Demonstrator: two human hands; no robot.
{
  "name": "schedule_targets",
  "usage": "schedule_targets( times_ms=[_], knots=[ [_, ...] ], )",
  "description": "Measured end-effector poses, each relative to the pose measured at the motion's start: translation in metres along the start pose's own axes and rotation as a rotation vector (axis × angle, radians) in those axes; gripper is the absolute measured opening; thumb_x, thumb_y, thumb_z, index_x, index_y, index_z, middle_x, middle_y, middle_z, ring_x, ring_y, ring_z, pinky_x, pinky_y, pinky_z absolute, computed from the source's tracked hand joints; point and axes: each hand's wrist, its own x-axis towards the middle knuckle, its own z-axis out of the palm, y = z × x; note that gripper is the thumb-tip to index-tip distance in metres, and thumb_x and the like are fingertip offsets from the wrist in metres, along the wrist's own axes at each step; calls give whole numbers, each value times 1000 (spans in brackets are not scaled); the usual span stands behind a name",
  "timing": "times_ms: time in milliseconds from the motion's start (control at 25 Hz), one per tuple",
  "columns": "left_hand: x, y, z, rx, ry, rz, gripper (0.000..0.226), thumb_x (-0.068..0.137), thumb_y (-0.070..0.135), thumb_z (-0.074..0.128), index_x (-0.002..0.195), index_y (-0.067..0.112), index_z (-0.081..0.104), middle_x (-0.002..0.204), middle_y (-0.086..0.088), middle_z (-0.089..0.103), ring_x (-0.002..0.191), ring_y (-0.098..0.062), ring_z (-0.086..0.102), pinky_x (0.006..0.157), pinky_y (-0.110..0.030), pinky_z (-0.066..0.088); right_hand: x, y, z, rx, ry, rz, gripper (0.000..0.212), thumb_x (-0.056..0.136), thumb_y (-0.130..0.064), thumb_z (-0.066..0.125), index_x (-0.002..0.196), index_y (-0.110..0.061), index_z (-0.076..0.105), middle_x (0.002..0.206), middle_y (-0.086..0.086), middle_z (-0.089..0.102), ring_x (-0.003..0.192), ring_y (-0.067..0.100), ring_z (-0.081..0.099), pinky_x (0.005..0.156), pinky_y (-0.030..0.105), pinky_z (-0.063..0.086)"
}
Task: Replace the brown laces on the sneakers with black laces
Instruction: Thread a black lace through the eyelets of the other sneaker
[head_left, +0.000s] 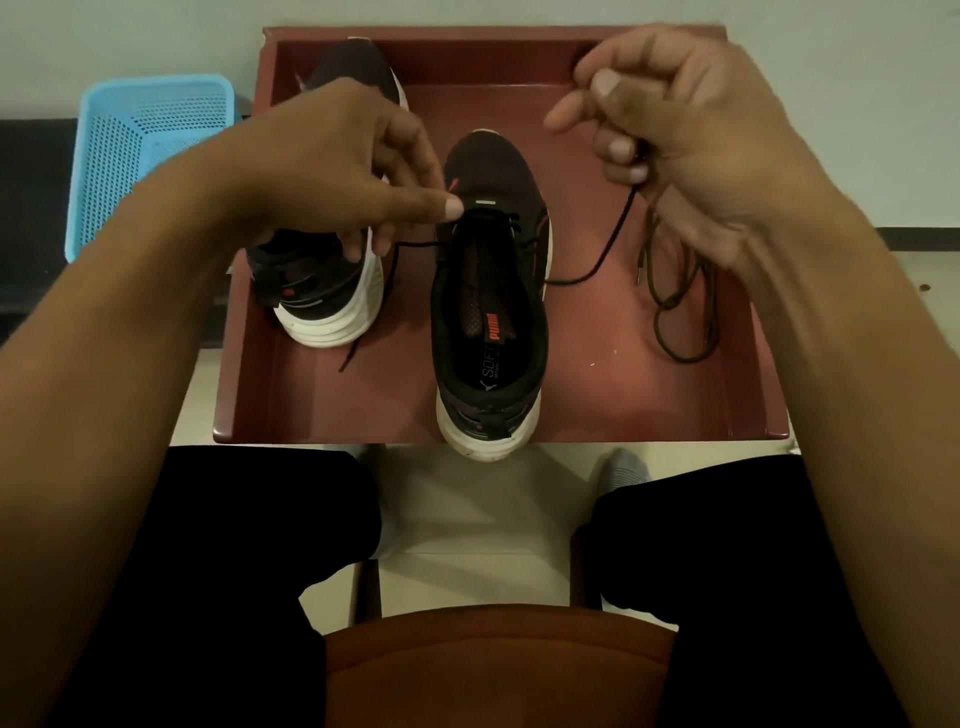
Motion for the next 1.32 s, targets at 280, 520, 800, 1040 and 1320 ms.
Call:
schedule_targets(
  times_ms=[280,520,800,1040,1320],
  knots=[
    [6,1,20,38,-116,-239,32,89,47,76,91,15,76,70,3,77,60,-11,75,49,-20,56,1,4,17,-609,-2,239,14,110,-36,47,118,-25,52,72,-10,66,68,-4,61,73,23,48],
    [6,-4,18,-72,-59,-270,12,92,21,78,92,9,80,77,-7,79,72,-16,78,53,-19,59,2,0,35,-424,-125,321,19,101,-31,47,114,-18,53,86,-4,66,72,1,53,71,22,40],
    [5,-9,13,-154,-94,-300,8,92,17,77,95,9,80,79,-9,79,75,-15,78,59,-21,62,-3,6,32,-558,-246,254,29,101,4,37,117,-10,57,90,-2,74,79,12,56,79,33,47],
    [8,-10,12,-190,-120,-324,10,91,16,77,97,8,79,80,-12,78,69,-13,76,57,-18,60,-4,5,38,-664,-249,48,9,106,-17,59,115,-16,59,91,-12,80,72,-2,69,78,17,56],
    [9,-10,13,-186,-114,-352,11,91,16,76,96,6,78,79,-14,78,65,-13,75,56,-16,59,-9,6,63,-858,-251,-13,11,96,-28,75,107,-24,75,87,-16,77,87,-8,71,81,4,49]
  ],
)
